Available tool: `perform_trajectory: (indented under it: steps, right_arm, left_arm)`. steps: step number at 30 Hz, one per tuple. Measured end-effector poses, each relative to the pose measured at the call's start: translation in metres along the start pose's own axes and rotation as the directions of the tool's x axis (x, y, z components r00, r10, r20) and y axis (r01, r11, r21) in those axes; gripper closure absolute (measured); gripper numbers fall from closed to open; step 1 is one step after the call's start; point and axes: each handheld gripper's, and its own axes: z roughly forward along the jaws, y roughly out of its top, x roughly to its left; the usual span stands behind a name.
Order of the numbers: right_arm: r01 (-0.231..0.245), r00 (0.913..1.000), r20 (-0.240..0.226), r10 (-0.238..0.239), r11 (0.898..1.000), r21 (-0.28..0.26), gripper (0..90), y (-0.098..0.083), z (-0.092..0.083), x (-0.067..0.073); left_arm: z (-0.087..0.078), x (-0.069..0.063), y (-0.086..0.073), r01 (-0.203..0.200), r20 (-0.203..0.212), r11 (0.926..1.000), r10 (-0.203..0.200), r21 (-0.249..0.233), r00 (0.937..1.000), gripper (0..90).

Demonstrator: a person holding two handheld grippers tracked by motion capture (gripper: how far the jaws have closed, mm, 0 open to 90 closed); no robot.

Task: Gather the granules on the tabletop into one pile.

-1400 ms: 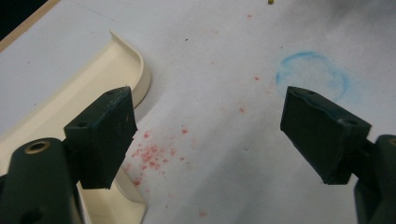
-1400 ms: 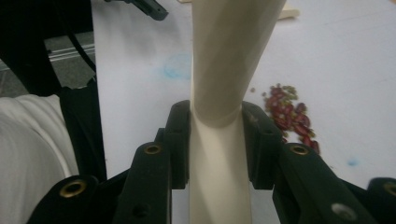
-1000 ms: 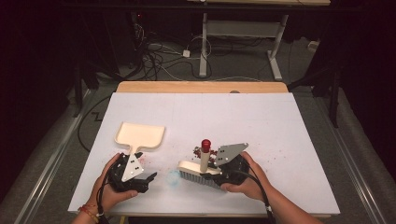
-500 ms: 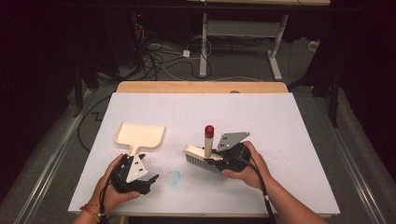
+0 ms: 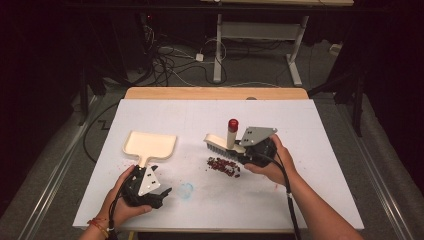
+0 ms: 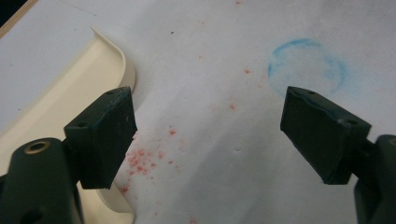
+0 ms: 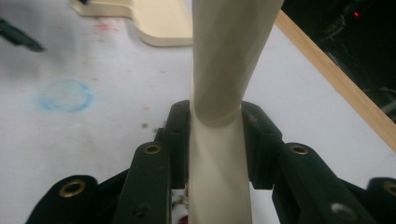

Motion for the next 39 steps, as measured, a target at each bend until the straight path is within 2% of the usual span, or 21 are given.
perform_trajectory:
  steps: [3,6,9,13,15,17,19,22,23,26,28,31,33,35,36,39]
  right_arm:
    - [-0.023,0.9995,0.021,0.022,0.999,0.036,67.8,-0.006,0.005,-0.013]
    - [-0.04,0.9985,0.04,0.037,0.997,0.069,67.8,-0.015,0.005,-0.019]
    - [-0.061,0.9962,0.068,0.056,0.994,0.086,67.8,-0.025,-0.006,-0.023]
    - [-0.131,0.9861,0.114,0.121,0.988,0.084,67.7,-0.043,-0.03,-0.026]
    - [-0.168,0.9748,0.166,0.149,0.98,0.107,67.7,-0.051,-0.037,-0.026]
    - [-0.217,0.9571,0.221,0.187,0.969,0.121,67.7,-0.058,-0.039,-0.028]
    - [-0.26,0.9434,0.245,0.223,0.957,0.127,67.7,-0.059,-0.035,-0.031]
    - [-0.264,0.9288,0.31,0.203,0.949,0.17,67.7,-0.057,-0.023,-0.03]
    - [-0.272,0.9239,0.321,0.208,0.948,0.168,67.7,-0.056,-0.019,-0.029]
    - [-0.289,0.9235,0.308,0.229,0.943,0.167,67.7,-0.051,-0.013,-0.024]
    - [-0.279,0.9271,0.306,0.216,0.943,0.179,67.6,-0.047,-0.008,-0.015]
    - [-0.258,0.9307,0.312,0.192,0.948,0.186,67.7,-0.038,0.0,-0.003]
    - [-0.259,0.9361,0.289,0.201,0.949,0.178,67.7,-0.031,0.006,0.001]
    - [-0.255,0.9355,0.294,0.197,0.951,0.177,67.7,-0.025,0.014,0.007]
    - [-0.251,0.9381,0.287,0.194,0.952,0.177,67.6,-0.021,0.017,0.009]
    - [-0.247,0.9365,0.294,0.192,0.955,0.165,67.6,-0.013,0.025,0.016]
  left_arm:
    - [0.0,0.001,-0.001,0.005,0.001,1.0,-0.005,0.0,1.0,17.8]
    - [-0.001,0.001,-0.001,0.002,0.001,1.0,-0.002,0.002,1.0,17.7]
    - [-0.002,0.001,-0.001,0.002,-0.002,1.0,-0.002,-0.005,1.0,17.7]
    - [-0.001,0.001,-0.001,0.006,0.0,1.0,-0.006,0.0,1.0,17.7]
    - [0.0,0.0,-0.001,0.002,0.001,1.0,-0.002,0.004,1.0,17.8]
    - [0.001,0.0,0.001,-0.001,0.002,1.0,0.001,0.009,1.0,17.8]
    - [0.002,-0.001,0.002,-0.002,0.001,1.0,0.002,0.006,1.0,17.8]
    - [0.002,-0.002,0.003,-0.006,0.002,1.0,0.006,0.004,1.0,17.7]
    - [0.002,-0.001,0.003,-0.006,0.002,1.0,0.006,0.006,1.0,17.8]
    - [0.002,0.0,0.001,-0.003,0.004,1.0,0.003,0.008,1.0,17.8]
    - [0.001,0.0,0.001,0.0,0.003,1.0,0.0,0.004,1.0,17.8]
    - [0.0,0.0,0.001,-0.004,0.0,1.0,0.004,0.003,1.0,17.8]
    - [0.0,-0.001,0.001,-0.002,-0.001,1.0,0.002,0.0,1.0,17.8]
    - [0.0,-0.001,0.001,-0.002,0.0,1.0,0.002,-0.001,1.0,17.8]
    - [0.0,-0.001,0.001,-0.002,0.0,1.0,0.002,0.0,1.0,17.8]
    - [0.0,0.0,0.001,-0.006,0.002,1.0,0.006,0.004,1.0,17.8]
